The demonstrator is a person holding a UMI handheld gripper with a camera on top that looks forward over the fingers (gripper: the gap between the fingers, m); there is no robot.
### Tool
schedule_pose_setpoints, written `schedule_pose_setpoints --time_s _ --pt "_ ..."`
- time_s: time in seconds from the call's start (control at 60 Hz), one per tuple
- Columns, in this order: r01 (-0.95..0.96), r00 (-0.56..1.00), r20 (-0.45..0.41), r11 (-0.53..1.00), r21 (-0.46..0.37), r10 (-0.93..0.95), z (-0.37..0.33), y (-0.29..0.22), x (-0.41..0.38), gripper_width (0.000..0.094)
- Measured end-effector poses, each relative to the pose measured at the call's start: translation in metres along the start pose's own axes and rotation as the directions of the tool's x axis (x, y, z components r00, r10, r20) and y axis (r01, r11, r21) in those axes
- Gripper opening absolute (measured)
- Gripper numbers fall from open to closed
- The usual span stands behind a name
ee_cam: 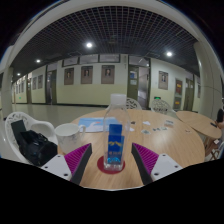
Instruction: Pour water
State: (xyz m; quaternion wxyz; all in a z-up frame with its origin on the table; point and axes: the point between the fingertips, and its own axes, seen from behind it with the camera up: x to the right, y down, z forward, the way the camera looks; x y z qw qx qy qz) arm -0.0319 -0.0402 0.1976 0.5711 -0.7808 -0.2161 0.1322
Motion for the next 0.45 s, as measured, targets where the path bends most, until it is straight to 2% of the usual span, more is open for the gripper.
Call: schedule_pose_setpoints --time_s 0.117,0.3,0.45 --pt "-0.061 0.998 0.019 0.998 -0.022 0.061 -0.037 0.011 -0.005 0.0845" --pt "-0.148 0.971 0.184 0.989 -0.030 0.151 -0.090 0.023 -0.052 0.0843" --pt "-0.189 0.946 0.261 0.981 -0.041 0.193 -0.097 0.025 -0.066 0.0841"
